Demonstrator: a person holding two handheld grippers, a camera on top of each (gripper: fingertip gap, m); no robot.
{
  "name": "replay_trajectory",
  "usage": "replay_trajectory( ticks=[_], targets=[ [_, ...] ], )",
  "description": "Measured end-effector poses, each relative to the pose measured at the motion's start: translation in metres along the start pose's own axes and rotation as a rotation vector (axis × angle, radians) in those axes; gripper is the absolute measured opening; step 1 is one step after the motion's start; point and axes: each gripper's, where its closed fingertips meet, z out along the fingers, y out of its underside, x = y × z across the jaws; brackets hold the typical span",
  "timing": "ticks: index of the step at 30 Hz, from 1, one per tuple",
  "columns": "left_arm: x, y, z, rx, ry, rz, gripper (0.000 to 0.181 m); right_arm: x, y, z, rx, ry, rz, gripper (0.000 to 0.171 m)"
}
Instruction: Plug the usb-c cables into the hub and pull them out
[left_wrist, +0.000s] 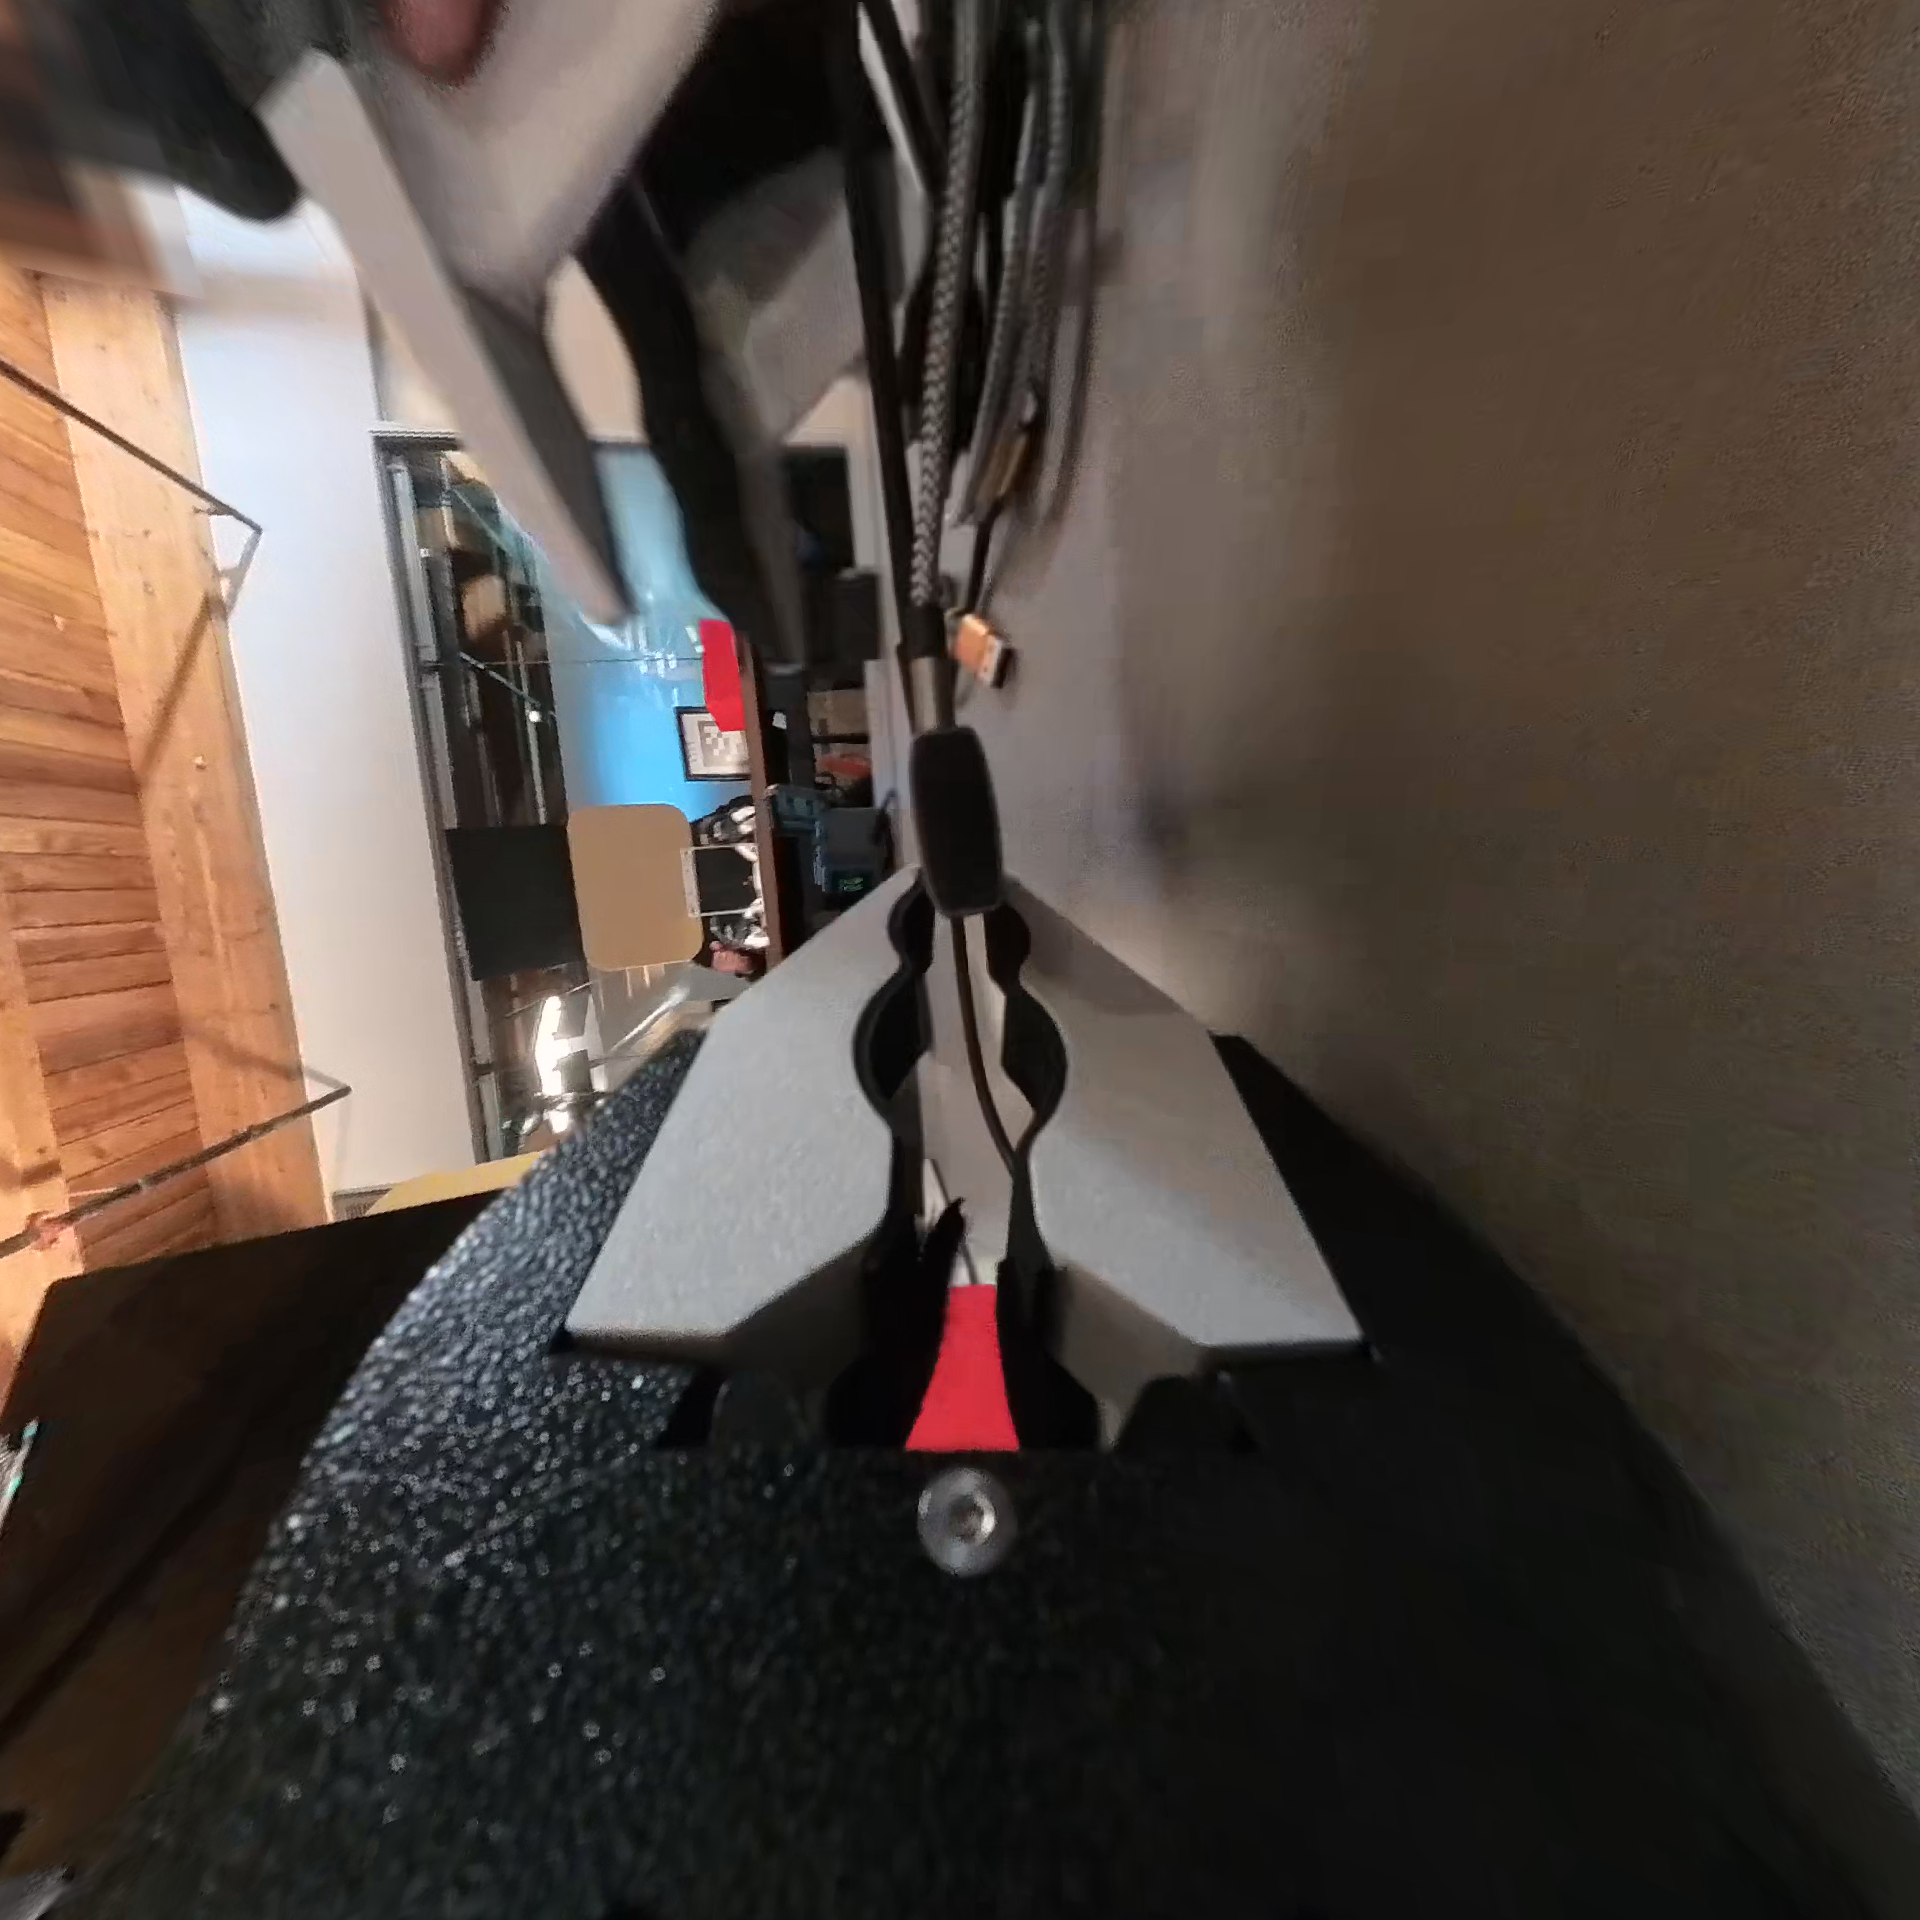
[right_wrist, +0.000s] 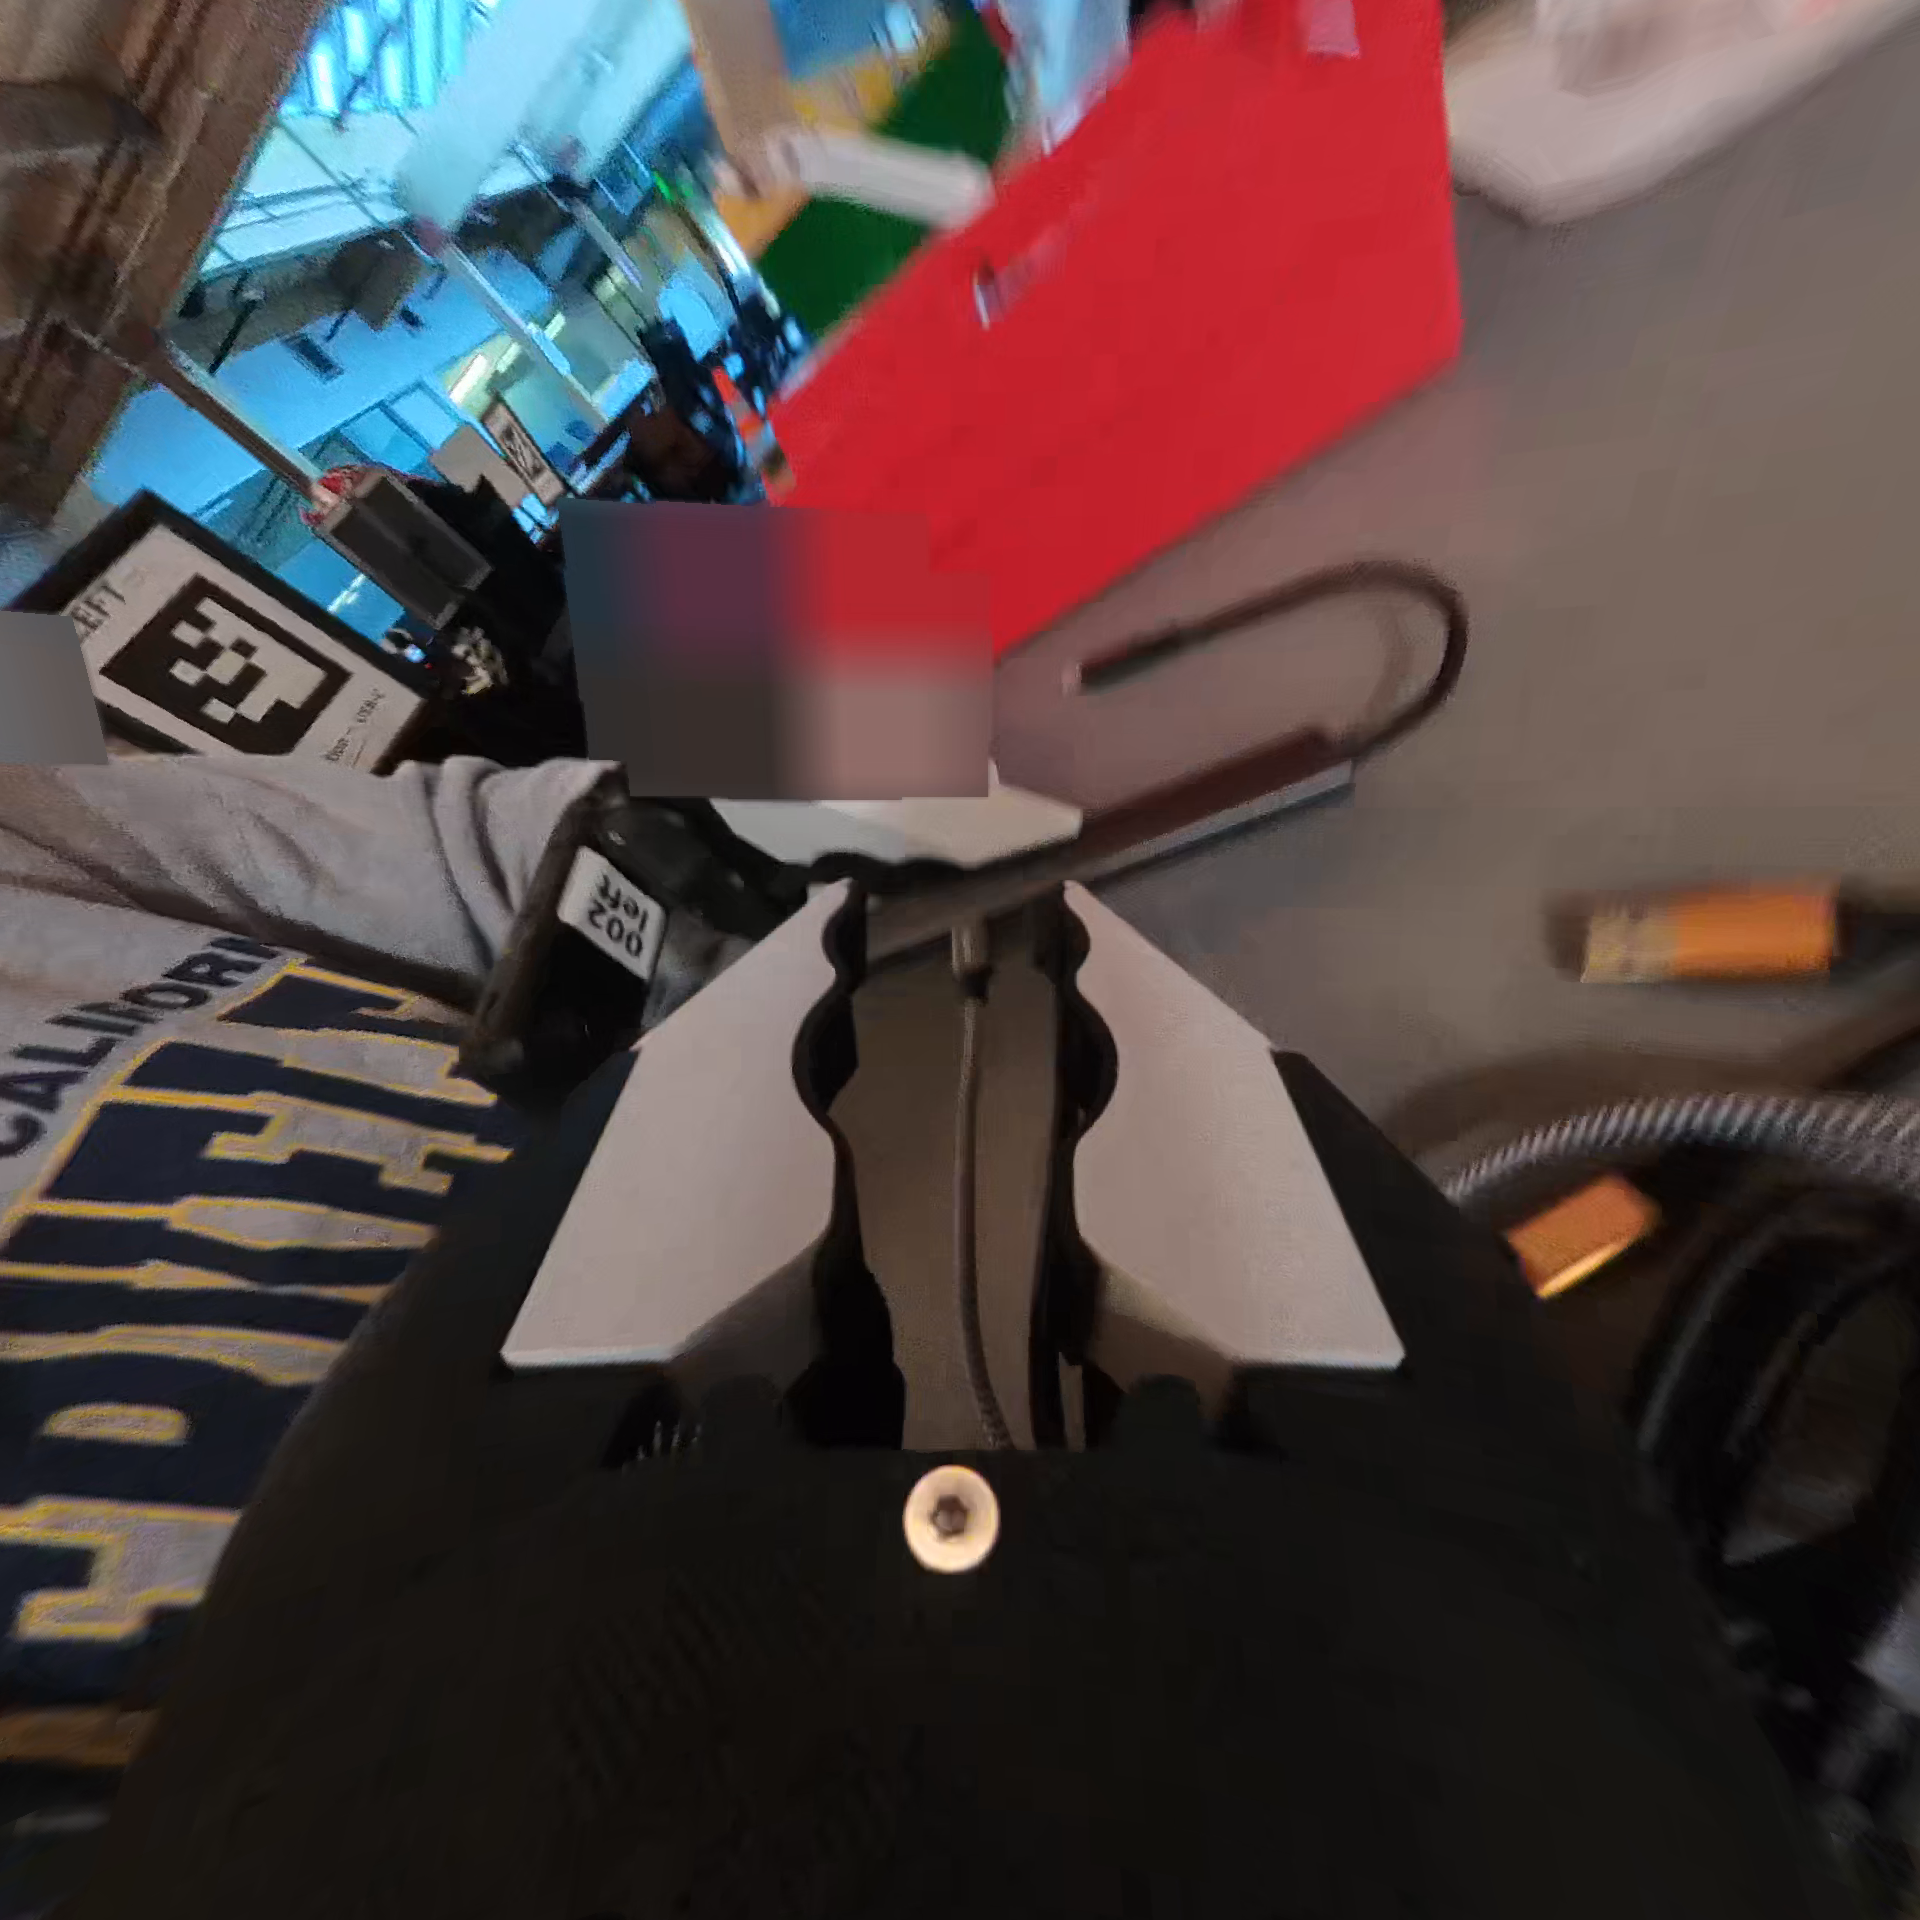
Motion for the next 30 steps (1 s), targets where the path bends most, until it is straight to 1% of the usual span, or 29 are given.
replay_trajectory(
  ticks=[2,4,5,6,7,9,10,12,14,16,19,21,24,25,27,28,30],
  targets=[
    [-0.010,0.004,-0.002,-0.017,-0.047,0.008,0.007,-0.007,-0.033,-0.016,0.191,0.057,-0.168,0.040],
    [-0.021,0.008,-0.005,-0.039,-0.092,-0.007,0.007,-0.014,-0.066,-0.041,0.426,0.160,-0.323,0.043],
    [-0.028,0.010,-0.006,-0.042,-0.118,-0.023,0.007,-0.016,-0.078,-0.054,0.512,0.232,-0.400,0.047],
    [-0.034,0.010,-0.008,-0.035,-0.136,-0.049,0.007,-0.017,-0.085,-0.064,0.563,0.308,-0.480,0.053],
    [-0.039,0.011,-0.009,-0.025,-0.147,-0.088,0.007,-0.021,-0.088,-0.070,0.572,0.366,-0.566,0.057],
    [-0.049,0.011,-0.011,-0.005,-0.166,-0.173,0.007,-0.029,-0.083,-0.066,0.475,0.424,-0.731,0.059],
    [-0.052,0.011,-0.012,0.004,-0.174,-0.202,0.008,-0.031,-0.075,-0.054,0.370,0.425,-0.792,0.062],
    [-0.054,0.013,-0.011,0.004,-0.171,-0.226,0.006,-0.030,-0.051,-0.025,0.114,0.421,-0.843,0.072],
    [-0.055,0.009,-0.011,0.020,-0.169,-0.230,0.006,-0.025,-0.028,0.000,-0.095,0.473,-0.943,0.081],
    [-0.054,0.008,-0.013,0.043,-0.160,-0.244,0.006,-0.015,-0.013,0.016,-0.249,0.579,-1.138,0.082],
    [-0.055,0.002,-0.017,0.091,-0.156,-0.256,0.006,-0.002,-0.003,0.030,-0.404,0.708,-1.404,0.065],
    [-0.054,-0.002,-0.021,0.132,-0.153,-0.259,0.006,0.001,-0.002,0.038,-0.443,0.731,-1.509,0.055],
    [-0.054,-0.006,-0.024,0.165,-0.144,-0.256,0.006,-0.007,-0.008,0.045,-0.434,0.748,-1.659,0.019],
    [-0.056,-0.005,-0.027,0.173,-0.167,-0.255,0.007,-0.009,-0.013,0.044,-0.433,0.764,-1.689,0.009],
    [-0.067,-0.007,-0.031,0.204,-0.231,-0.275,0.002,-0.011,-0.024,0.037,-0.437,0.802,-1.642,0.009],
    [-0.071,-0.005,-0.035,0.216,-0.260,-0.292,0.010,-0.011,-0.036,0.029,-0.422,0.837,-1.602,0.008],
    [-0.077,-0.001,-0.037,0.220,-0.283,-0.328,0.024,-0.020,-0.068,0.007,-0.328,0.884,-1.496,0.008]
  ],
)
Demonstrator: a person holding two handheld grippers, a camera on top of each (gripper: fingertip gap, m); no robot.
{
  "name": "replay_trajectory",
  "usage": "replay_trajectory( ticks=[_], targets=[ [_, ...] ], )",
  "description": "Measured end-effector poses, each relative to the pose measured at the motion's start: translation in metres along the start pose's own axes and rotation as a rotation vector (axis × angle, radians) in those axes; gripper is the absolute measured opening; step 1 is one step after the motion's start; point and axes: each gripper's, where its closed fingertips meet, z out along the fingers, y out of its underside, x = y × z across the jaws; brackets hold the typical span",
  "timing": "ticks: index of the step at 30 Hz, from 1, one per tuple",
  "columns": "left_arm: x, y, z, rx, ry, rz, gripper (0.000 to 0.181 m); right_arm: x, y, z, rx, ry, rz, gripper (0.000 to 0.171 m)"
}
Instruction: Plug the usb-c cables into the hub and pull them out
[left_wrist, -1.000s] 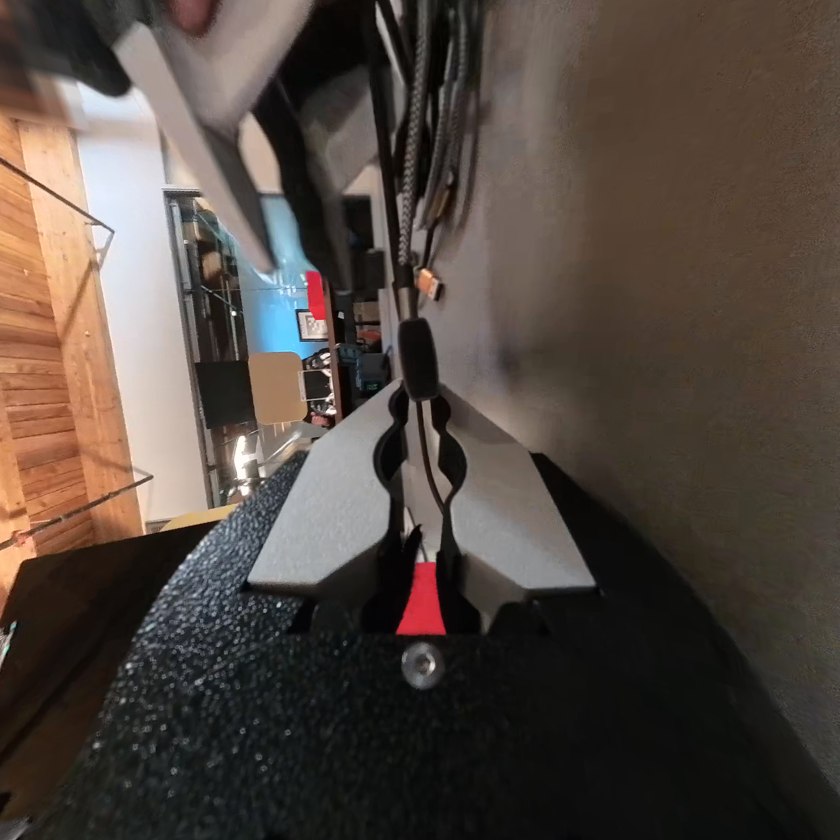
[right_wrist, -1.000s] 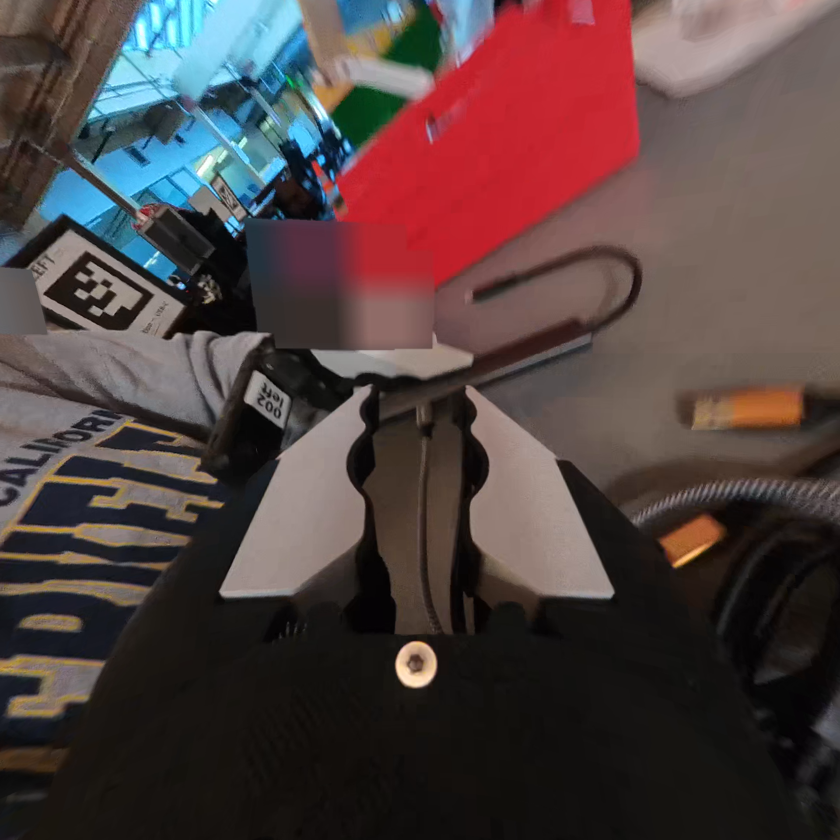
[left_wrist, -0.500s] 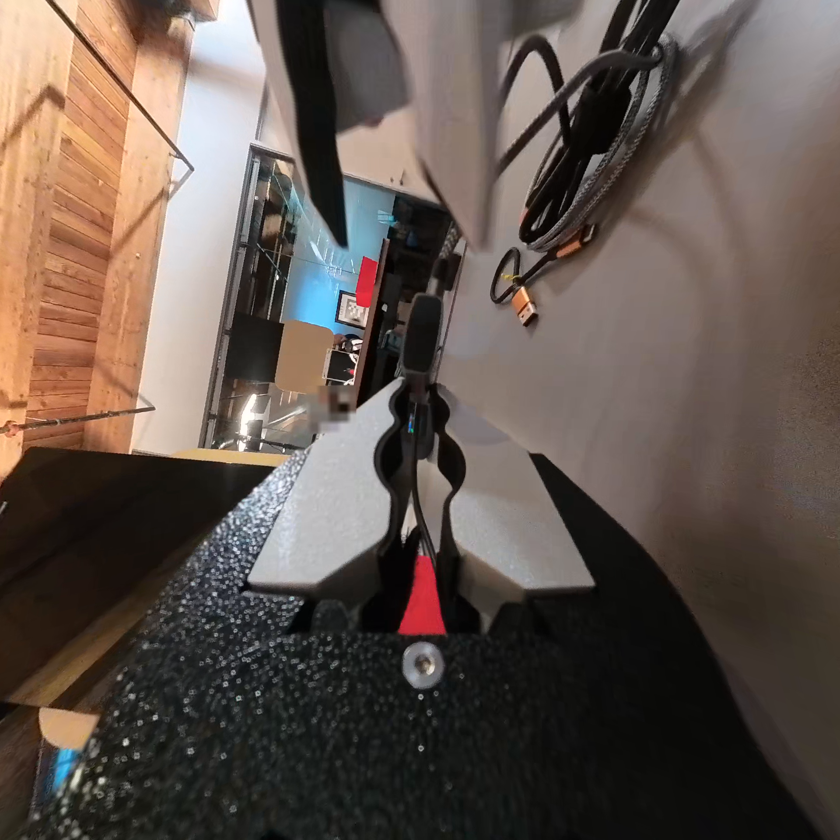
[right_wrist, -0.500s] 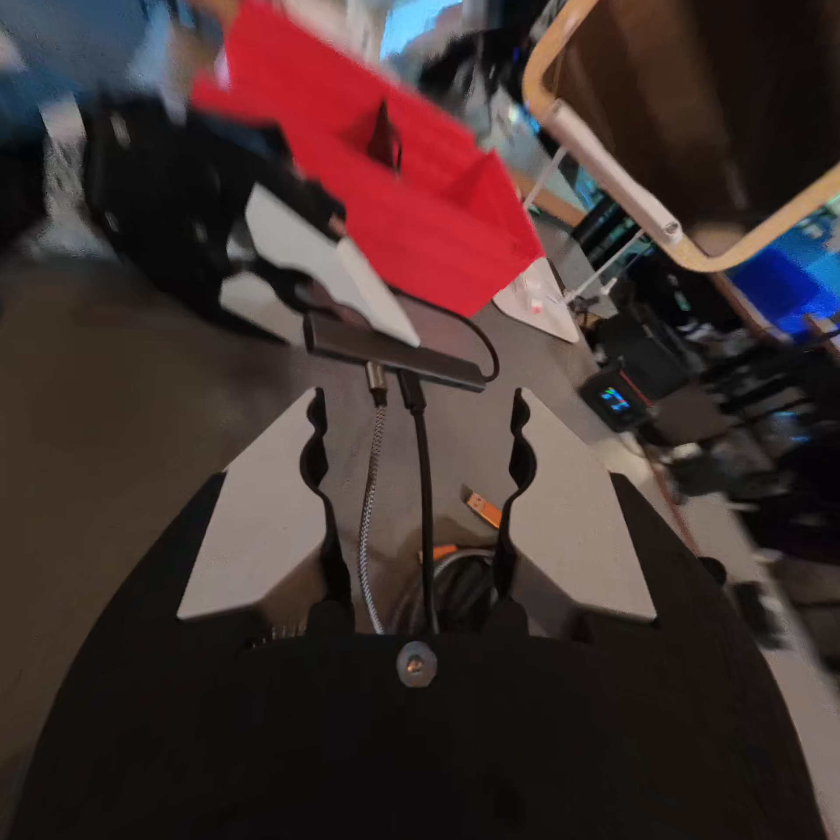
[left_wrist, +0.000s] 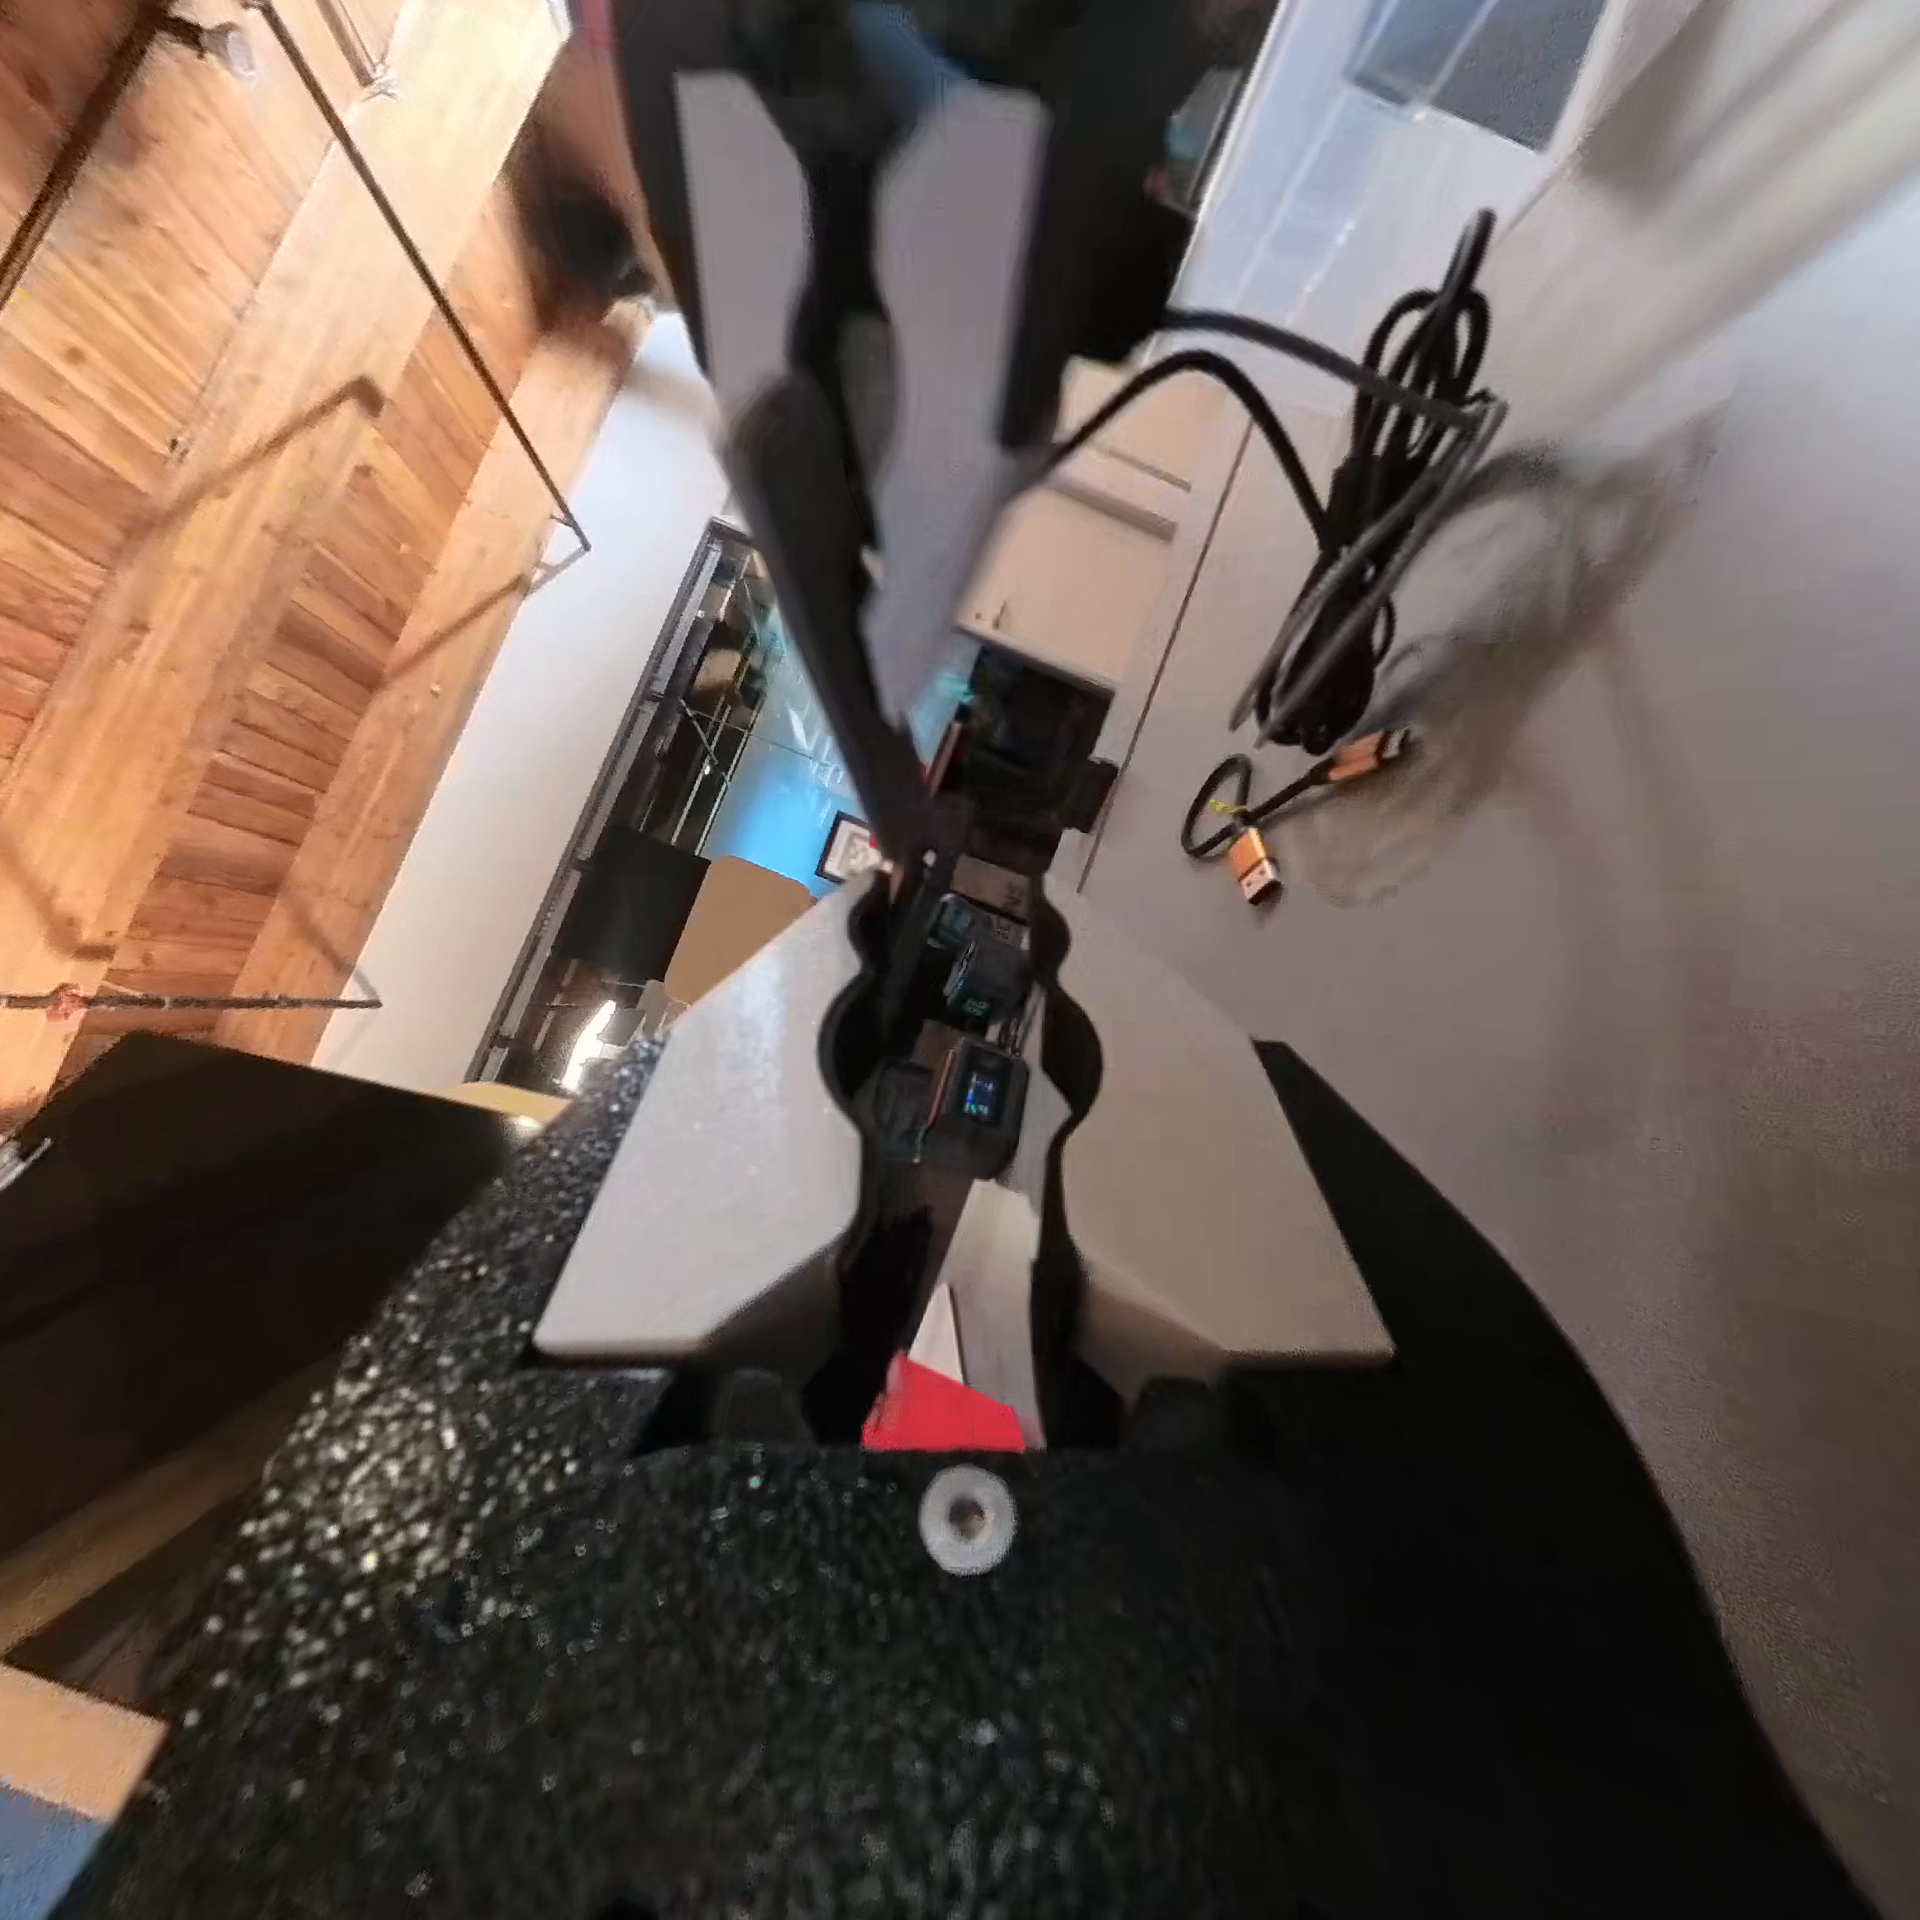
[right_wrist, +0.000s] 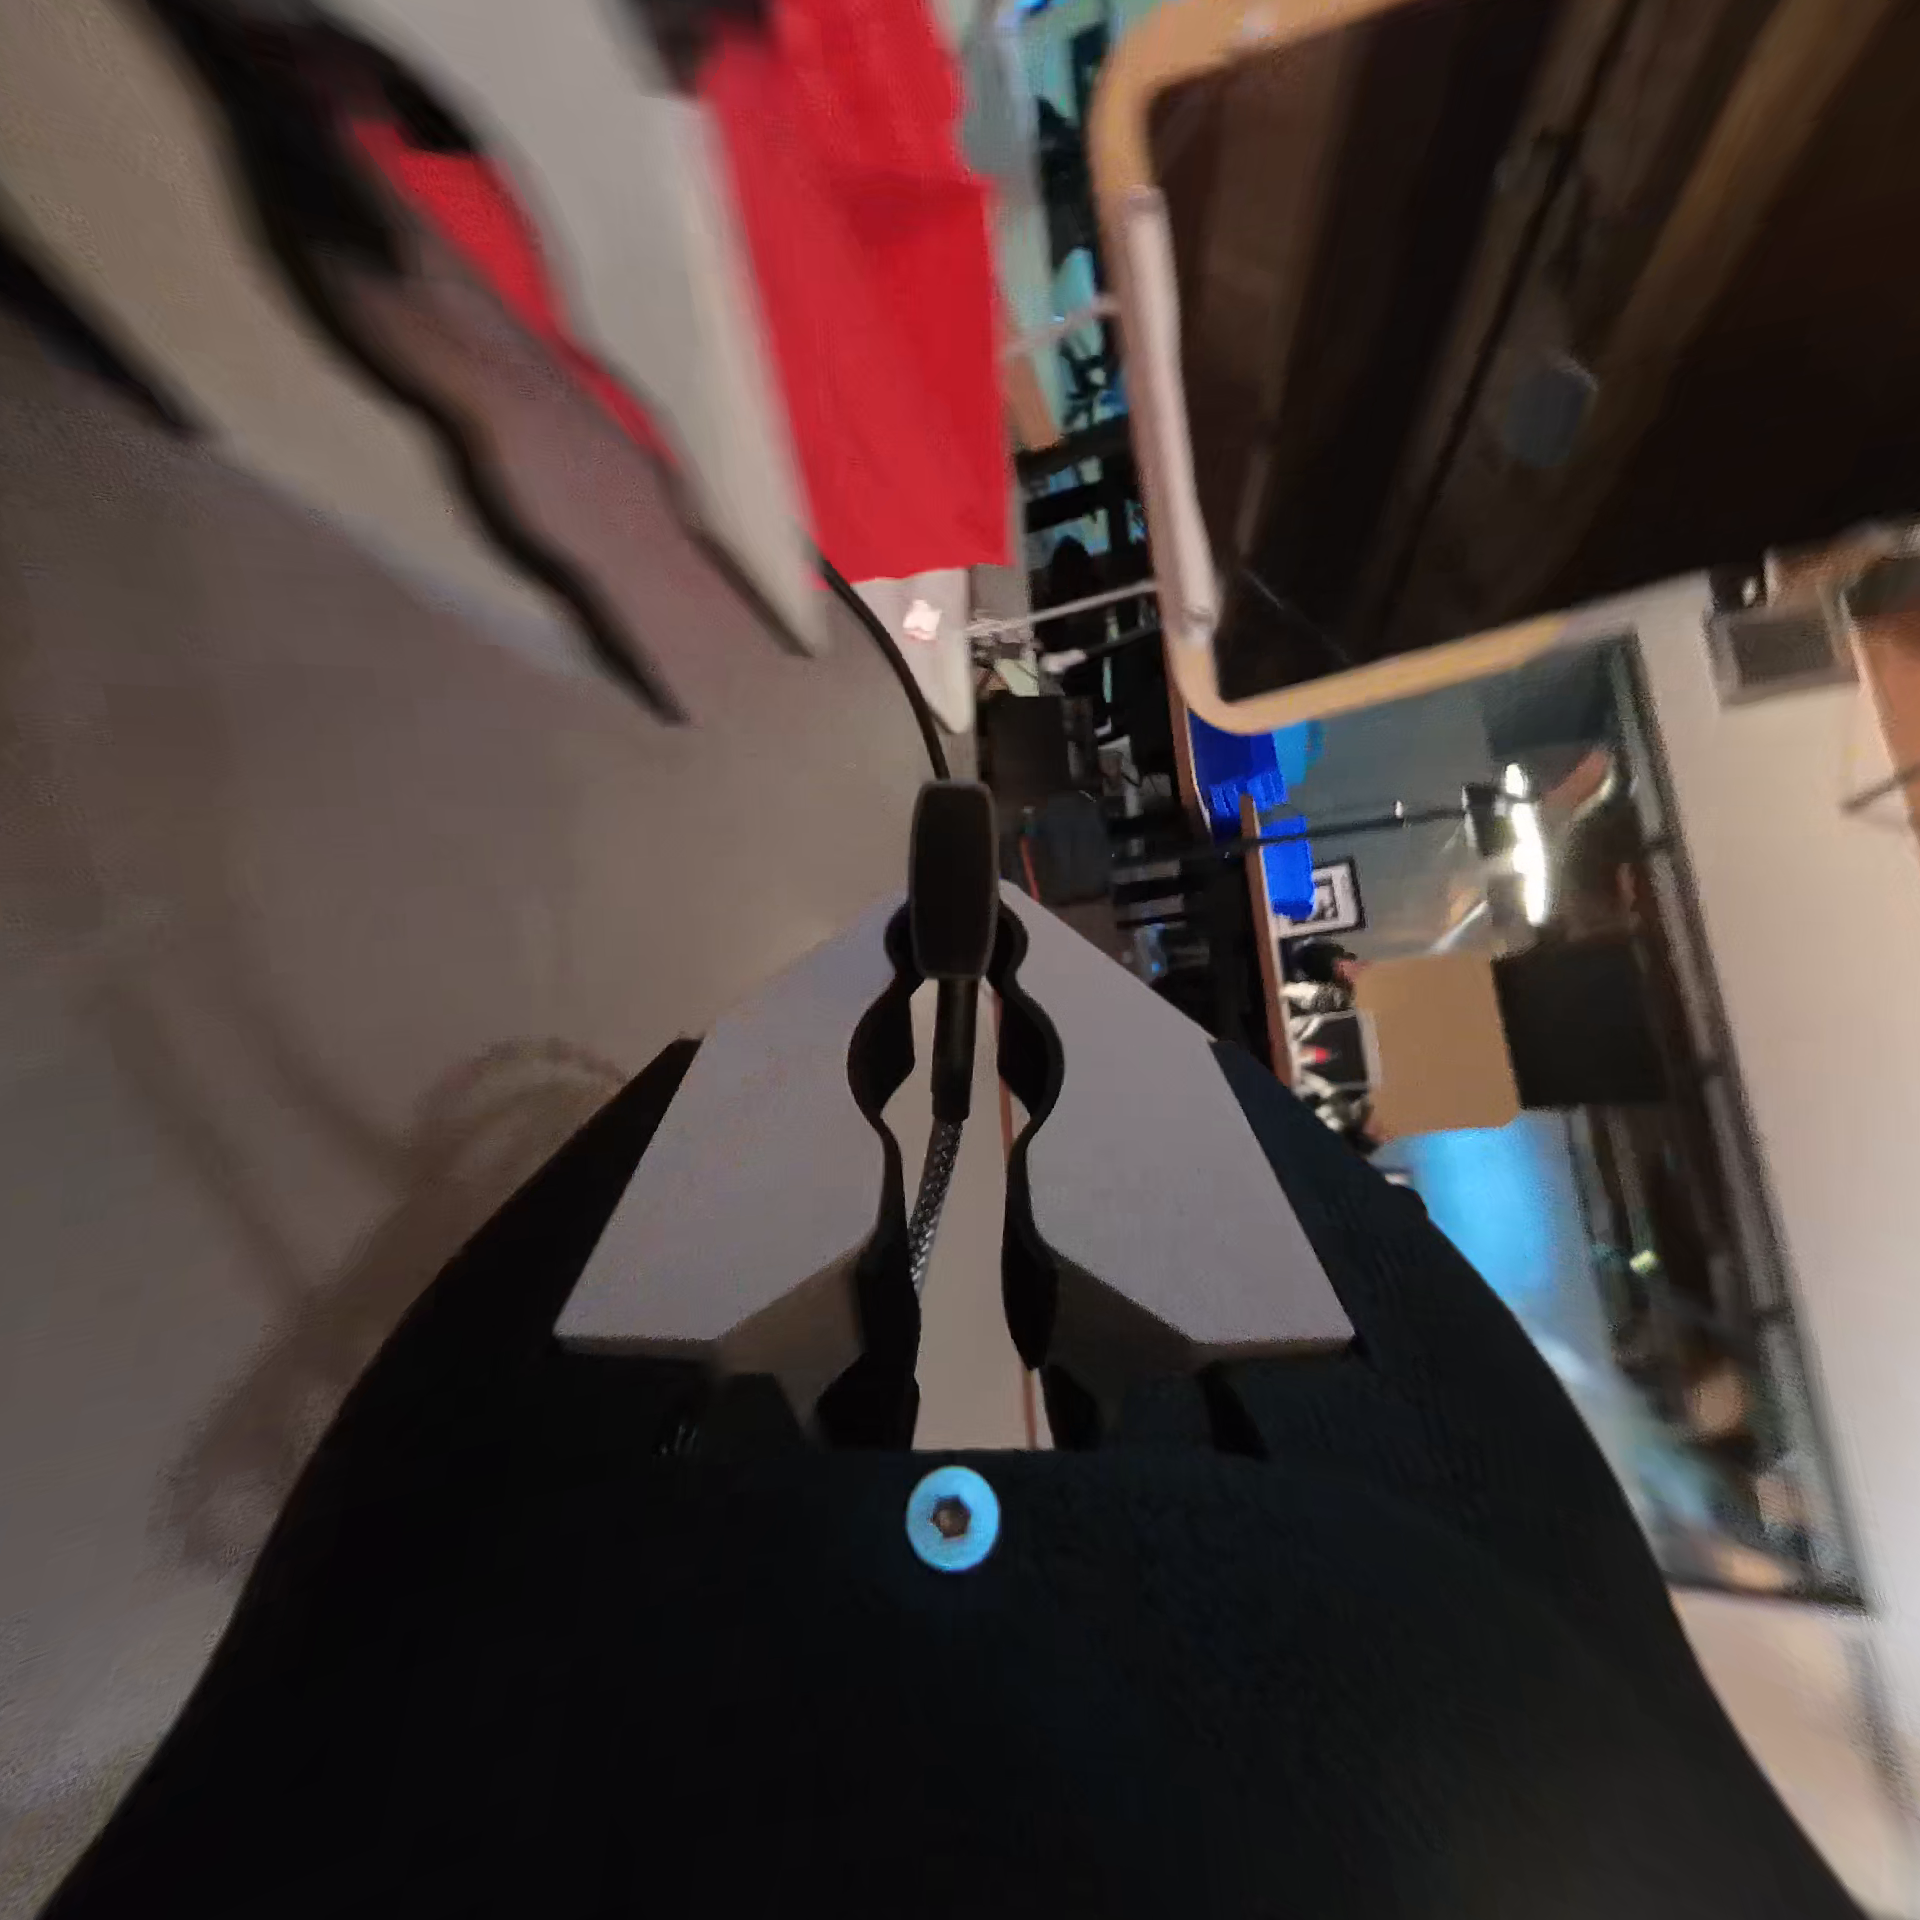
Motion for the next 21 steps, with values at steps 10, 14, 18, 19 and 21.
replay_trajectory(
  ticks=[10,14,18,19,21],
  targets=[
    [0.002,0.011,0.002,-0.029,0.043,-0.081,0.027,0.201,0.009,-0.059,0.002,0.108,0.373,0.008],
    [0.007,0.013,0.003,-0.038,0.071,-0.071,0.023,0.253,0.014,-0.095,-0.001,0.175,0.416,0.009],
    [0.011,0.012,0.003,-0.036,0.085,-0.044,0.019,0.295,0.049,-0.141,-0.103,0.290,0.381,0.009],
    [0.012,0.012,0.003,-0.037,0.088,-0.039,0.019,0.303,0.063,-0.150,-0.147,0.315,0.369,0.009],
    [0.014,0.011,0.003,-0.037,0.094,-0.029,0.018,0.309,0.092,-0.165,-0.225,0.327,0.362,0.009]
  ],
)
